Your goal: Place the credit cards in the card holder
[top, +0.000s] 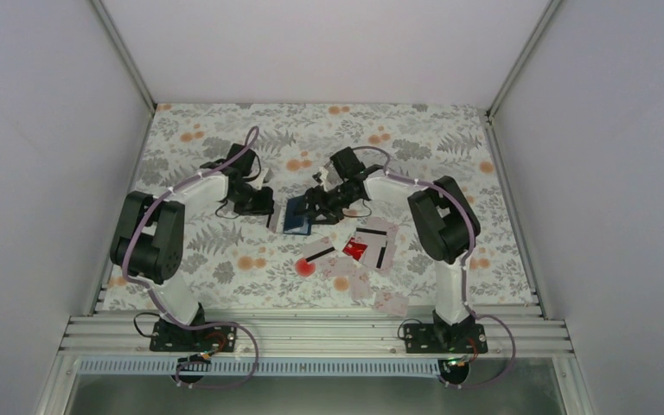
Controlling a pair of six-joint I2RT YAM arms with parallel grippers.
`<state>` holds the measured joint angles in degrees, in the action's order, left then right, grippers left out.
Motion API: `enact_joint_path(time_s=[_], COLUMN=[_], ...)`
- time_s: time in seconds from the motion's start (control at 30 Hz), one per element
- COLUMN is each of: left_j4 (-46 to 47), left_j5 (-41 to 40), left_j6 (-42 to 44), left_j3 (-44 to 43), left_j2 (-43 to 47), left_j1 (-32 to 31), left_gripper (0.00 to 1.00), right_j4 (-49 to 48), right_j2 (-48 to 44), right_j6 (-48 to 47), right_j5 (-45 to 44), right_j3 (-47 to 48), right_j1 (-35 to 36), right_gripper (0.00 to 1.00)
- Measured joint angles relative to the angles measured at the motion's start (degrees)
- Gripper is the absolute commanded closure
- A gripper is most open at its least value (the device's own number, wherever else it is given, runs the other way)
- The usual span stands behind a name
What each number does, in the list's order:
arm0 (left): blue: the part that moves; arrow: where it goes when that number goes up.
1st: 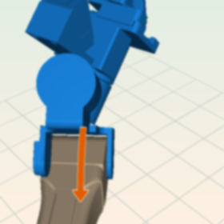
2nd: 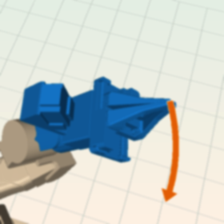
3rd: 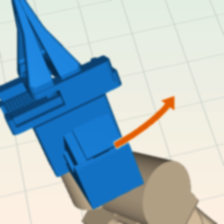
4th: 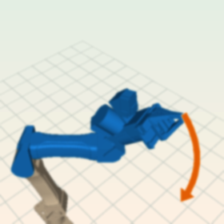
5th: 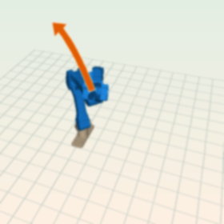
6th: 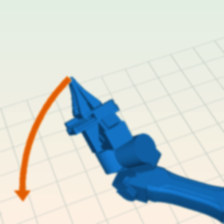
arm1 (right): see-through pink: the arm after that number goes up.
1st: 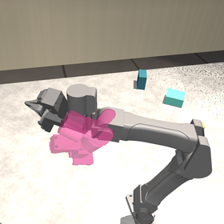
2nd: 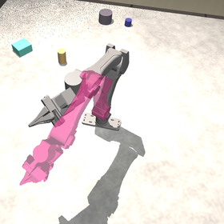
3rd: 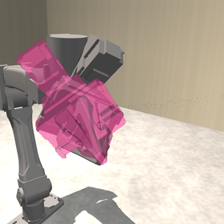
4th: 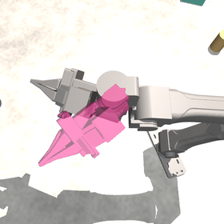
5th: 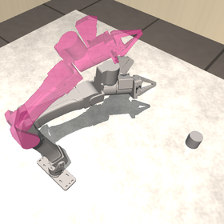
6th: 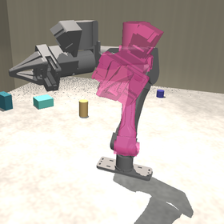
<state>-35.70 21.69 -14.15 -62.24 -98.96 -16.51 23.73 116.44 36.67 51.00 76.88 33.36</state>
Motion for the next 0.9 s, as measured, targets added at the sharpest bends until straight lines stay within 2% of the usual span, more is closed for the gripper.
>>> enact_joint_path(time_s=[0.53, 0.9], left_j4=[0.5, 0.9], left_j5=[1.4, 2.5], left_j6=[0.2, 0.2], left_j3=[0.7, 1.1], left_j2=[-0.3, -0.3], left_j1=[0.0, 0.0], left_gripper=[0.98, 0.98], right_j4=[-0.3, 1.1], right_j2=[4.0, 4.3], right_j6=[2.3, 1.3], right_j5=[-3.5, -4.1], right_j3=[0.4, 4.1], right_j1=[1.2, 1.7], right_gripper=[0.33, 0.33])
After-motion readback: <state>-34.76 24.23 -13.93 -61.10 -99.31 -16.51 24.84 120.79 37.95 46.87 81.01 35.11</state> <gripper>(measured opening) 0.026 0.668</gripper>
